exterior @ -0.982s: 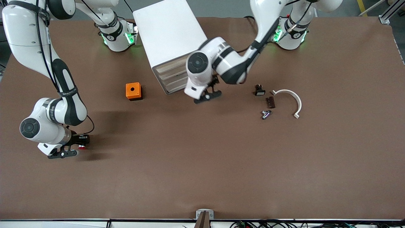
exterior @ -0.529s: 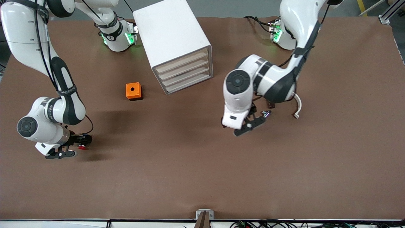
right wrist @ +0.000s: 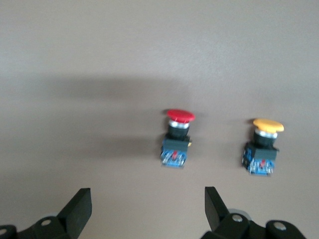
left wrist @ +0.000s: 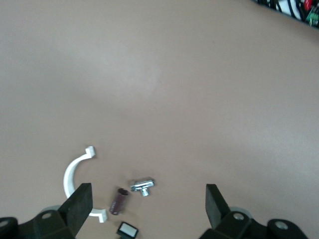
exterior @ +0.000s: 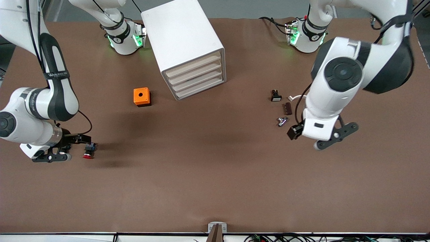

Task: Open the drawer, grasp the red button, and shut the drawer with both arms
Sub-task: 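Place the red button beside the yellow button with the right gripper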

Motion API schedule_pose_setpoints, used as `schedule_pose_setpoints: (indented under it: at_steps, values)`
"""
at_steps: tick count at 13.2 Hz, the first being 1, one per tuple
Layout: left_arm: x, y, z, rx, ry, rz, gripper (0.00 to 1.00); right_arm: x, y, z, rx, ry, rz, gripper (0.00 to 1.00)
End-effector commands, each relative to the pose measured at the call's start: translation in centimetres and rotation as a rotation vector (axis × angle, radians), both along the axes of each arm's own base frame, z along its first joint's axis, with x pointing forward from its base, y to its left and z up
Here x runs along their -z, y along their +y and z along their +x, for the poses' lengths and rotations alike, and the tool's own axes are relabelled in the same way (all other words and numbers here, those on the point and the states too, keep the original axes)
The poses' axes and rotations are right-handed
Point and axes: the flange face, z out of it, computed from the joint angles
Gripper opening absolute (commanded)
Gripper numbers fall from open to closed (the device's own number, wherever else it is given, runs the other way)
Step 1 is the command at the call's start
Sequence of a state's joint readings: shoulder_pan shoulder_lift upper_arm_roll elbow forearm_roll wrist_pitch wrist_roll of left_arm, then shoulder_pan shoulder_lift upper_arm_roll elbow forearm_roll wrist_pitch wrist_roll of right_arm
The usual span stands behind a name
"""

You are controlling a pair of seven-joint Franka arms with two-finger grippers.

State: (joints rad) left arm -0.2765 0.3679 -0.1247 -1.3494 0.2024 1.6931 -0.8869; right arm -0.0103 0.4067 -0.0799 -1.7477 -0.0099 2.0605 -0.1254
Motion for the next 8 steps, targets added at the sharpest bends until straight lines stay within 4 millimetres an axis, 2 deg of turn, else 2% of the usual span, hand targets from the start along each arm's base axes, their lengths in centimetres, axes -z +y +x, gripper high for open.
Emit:
schedule_pose_setpoints:
  at_steps: [1, 4, 5, 6, 8]
  values:
    - [-2.7, 3.4, -1.1, 0.038, 0.038, -0.008, 1.00, -5.8, 1.0, -1.7, 0.012, -0.013, 0.005, 1.00]
    - [-5.4, 8.4, -1.2, 0.064, 0.055, -0.084, 1.00, -11.0, 1.2, -2.9, 0.015, -0.020, 0.015, 1.00]
    - [-5.9, 9.1, -1.5, 0.082, 0.065, -0.085, 1.00, -12.4, 1.5, -3.3, 0.023, -0.010, 0.025, 1.00]
    - [-7.6, 10.0, -2.1, 0.108, 0.052, -0.090, 1.00, -13.7, 1.6, -3.6, 0.031, -0.012, 0.028, 1.00]
    - [-9.1, 11.8, -3.0, 0.174, 0.070, -0.091, 1.00, -16.5, 2.3, -4.1, 0.020, -0.024, 0.030, 1.00]
